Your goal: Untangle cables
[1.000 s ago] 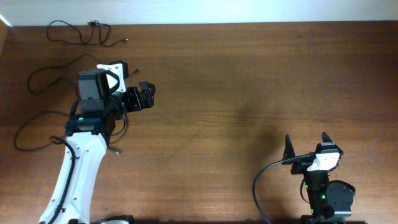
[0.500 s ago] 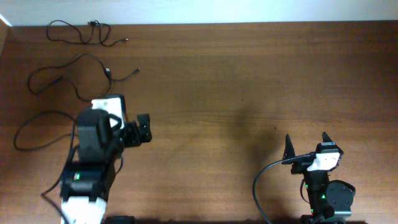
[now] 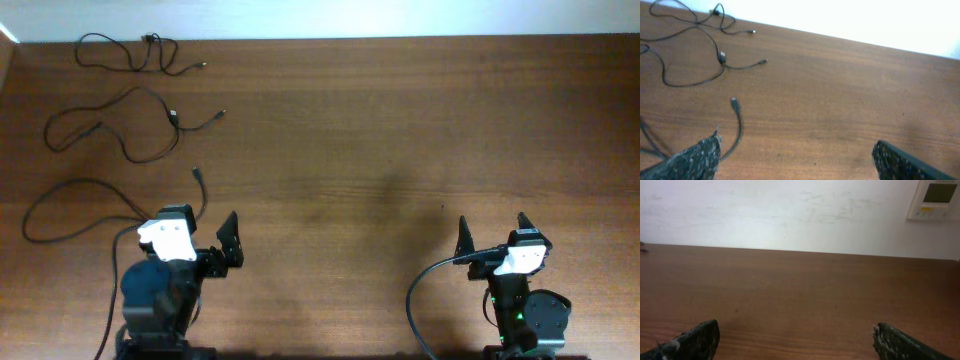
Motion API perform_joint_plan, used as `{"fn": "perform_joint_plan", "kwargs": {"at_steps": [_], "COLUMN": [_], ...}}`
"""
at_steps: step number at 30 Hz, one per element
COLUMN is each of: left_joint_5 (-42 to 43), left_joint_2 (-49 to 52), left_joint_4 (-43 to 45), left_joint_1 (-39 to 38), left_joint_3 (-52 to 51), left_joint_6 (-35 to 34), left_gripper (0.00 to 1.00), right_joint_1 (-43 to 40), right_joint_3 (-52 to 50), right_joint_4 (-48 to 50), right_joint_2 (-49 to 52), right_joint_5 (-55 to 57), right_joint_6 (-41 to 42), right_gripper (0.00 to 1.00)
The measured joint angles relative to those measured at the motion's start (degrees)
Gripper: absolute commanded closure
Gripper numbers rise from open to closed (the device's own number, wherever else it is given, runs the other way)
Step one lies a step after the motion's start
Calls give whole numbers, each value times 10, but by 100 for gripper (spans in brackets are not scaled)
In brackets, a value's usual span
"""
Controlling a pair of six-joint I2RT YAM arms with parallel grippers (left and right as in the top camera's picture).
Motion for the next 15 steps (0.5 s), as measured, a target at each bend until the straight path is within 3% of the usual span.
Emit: {"fn": "perform_joint_plan", "kwargs": {"at_steps": [5, 15], "left_joint_5": [7, 9], "left_joint_2": [-63, -205], "left_joint_4": [188, 230], "left_joint_1": [0, -3], "left_joint_3": [-129, -246], "left_joint_6": [0, 36], "left_gripper": [1, 1], "right_joint_1": [0, 0], "right_joint_3": [0, 0], "right_joint_4": [0, 0], "right_joint_2": [0, 0], "right_joint_5": [0, 0], "right_joint_6": [0, -1], "right_gripper": [2, 2]}}
